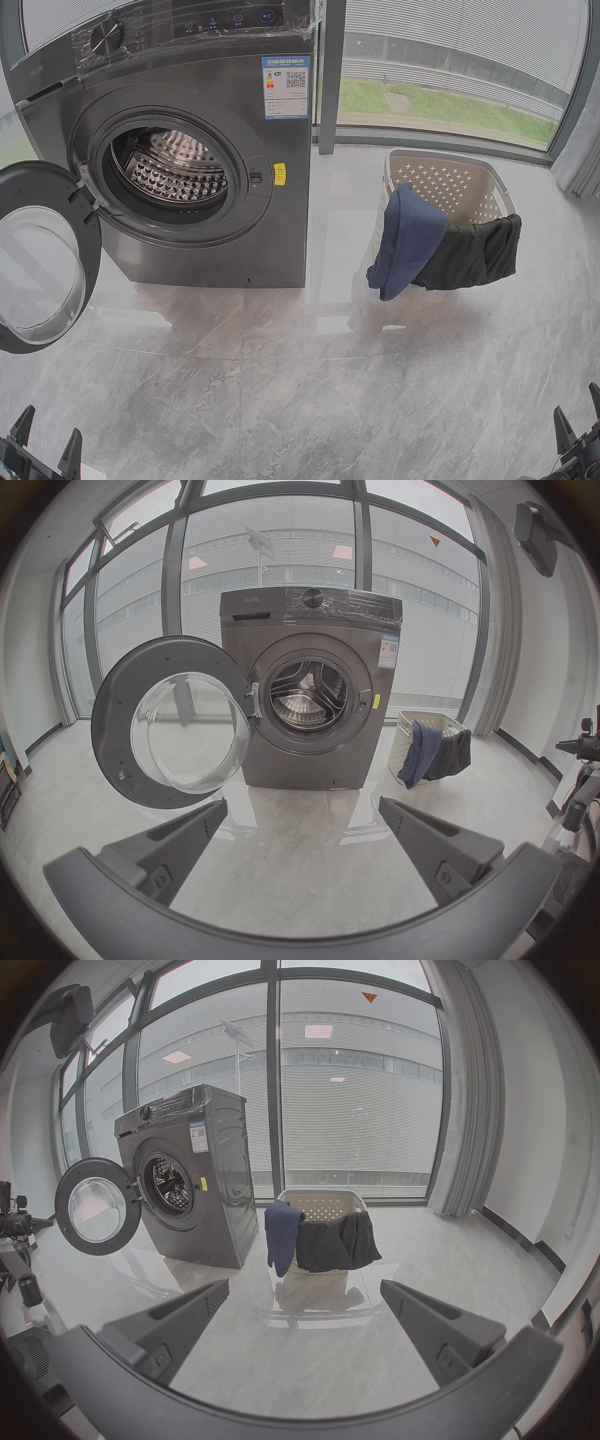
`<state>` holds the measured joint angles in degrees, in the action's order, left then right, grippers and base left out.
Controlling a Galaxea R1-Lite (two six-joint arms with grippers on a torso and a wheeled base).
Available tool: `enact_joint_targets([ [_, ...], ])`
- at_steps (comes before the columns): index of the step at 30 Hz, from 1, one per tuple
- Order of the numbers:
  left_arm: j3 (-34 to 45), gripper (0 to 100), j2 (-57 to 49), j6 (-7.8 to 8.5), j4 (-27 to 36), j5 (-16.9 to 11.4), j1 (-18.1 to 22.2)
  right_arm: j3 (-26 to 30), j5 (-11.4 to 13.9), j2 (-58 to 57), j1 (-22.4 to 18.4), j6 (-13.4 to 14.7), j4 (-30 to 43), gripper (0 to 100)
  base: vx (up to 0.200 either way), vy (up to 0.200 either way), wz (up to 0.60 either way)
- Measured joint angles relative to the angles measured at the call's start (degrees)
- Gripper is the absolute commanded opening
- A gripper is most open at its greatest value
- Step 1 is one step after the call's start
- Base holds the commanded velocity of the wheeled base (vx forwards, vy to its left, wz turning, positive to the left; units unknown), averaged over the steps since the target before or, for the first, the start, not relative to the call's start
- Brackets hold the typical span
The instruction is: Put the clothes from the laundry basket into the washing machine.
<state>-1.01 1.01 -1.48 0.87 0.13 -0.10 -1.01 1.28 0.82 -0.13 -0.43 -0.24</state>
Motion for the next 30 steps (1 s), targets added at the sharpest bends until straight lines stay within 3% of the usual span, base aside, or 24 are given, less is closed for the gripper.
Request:
enact_joint_targets([
  [6, 0.00, 100, 0.00, 0.00, 0.00, 0.00, -0.04, 0.00, 0.02, 0.02, -0.02, 0.00, -0.02, 100, 0.000, -0.200, 0.00],
  [18, 0.00, 100, 0.00, -0.33, -0.09, 0.00, 0.00, 0.00, 0.02, 0.04, -0.05, 0.00, -0.02, 100, 0.000, 0.000, 0.00],
  [30, 0.00, 100, 0.00, -0.18, -0.13, 0.02, 0.00, 0.00, 0.02, 0.06, -0.05, 0.00, -0.02, 100, 0.000, -0.200, 0.00],
])
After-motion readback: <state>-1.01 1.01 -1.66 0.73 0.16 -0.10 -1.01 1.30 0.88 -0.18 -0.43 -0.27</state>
